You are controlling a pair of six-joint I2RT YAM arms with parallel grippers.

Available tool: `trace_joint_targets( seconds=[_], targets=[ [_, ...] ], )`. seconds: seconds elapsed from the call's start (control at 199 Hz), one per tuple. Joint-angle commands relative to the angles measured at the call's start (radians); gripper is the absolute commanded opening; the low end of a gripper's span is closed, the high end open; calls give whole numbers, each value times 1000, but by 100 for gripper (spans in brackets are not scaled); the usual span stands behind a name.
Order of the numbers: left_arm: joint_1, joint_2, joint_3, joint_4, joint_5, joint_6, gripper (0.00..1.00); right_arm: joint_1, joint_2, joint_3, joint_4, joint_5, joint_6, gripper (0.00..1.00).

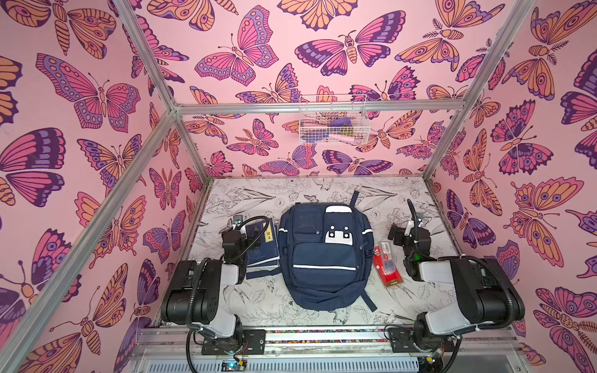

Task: Pack books, pencil case, and school supplies into a backpack
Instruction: Rotate the student bag at the center of the table.

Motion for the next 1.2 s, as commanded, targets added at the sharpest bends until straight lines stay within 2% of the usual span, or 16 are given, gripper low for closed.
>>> trace_joint_targets(
  seconds=[0.0, 0.306, 0.622, 0.692, 0.722, 0.788, 0.813, 0.843, 0.873, 0.898, 0.953, 0.993, 1.018, 1.068, 1.154, 1.199],
  targets=[
    [7, 3, 1, 12, 51, -2, 99, 4, -14, 12, -21, 13, 0, 99],
    [32, 1, 10, -5, 99, -23, 99, 4, -17, 13, -25, 14, 1, 99],
    [27, 1, 12, -16, 88, -21, 99, 4, -17, 12, -25, 14, 1, 99],
    [25, -15, 16, -31, 71, -17, 99, 5, -23, 9, 3, 39, 4, 99],
    [19, -56, 39, -113, 18, -26, 99, 11, -49, 9, 3, 39, -15, 99],
    [1, -198, 158, -433, -117, -69, 100, 107, -234, 114, -308, 229, -24, 99],
    [-16, -240, 195, -491, -211, -109, 98, 138, -314, 190, -545, 280, 23, 99],
    [-32, -311, 239, -577, -297, -187, 99, 157, -399, 303, -820, 291, 165, 99],
    [-35, -370, 291, -699, -280, -271, 97, 158, -464, 392, -1040, 255, 304, 99],
    [-39, -414, 331, -797, -252, -345, 96, 156, -505, 433, -1147, 216, 390, 99],
    [-74, -483, 394, -977, -215, -520, 93, 158, -588, 426, -1208, 156, 497, 99],
    [-135, -517, 415, -1060, -188, -609, 90, 155, -645, 370, -1200, 161, 631, 99],
    [-183, -532, 420, -1107, -178, -646, 90, 143, -679, 346, -1203, 121, 687, 99],
    [-301, -547, 419, -1175, -169, -685, 90, 127, -712, 338, -1223, 31, 708, 99],
    [-476, -542, 408, -1296, -123, -749, 91, 134, -635, 451, -1452, -56, 734, 99],
    [-547, -529, 402, -1357, -79, -786, 100, 155, -566, 526, -1565, -116, 725, 94]
  ],
)
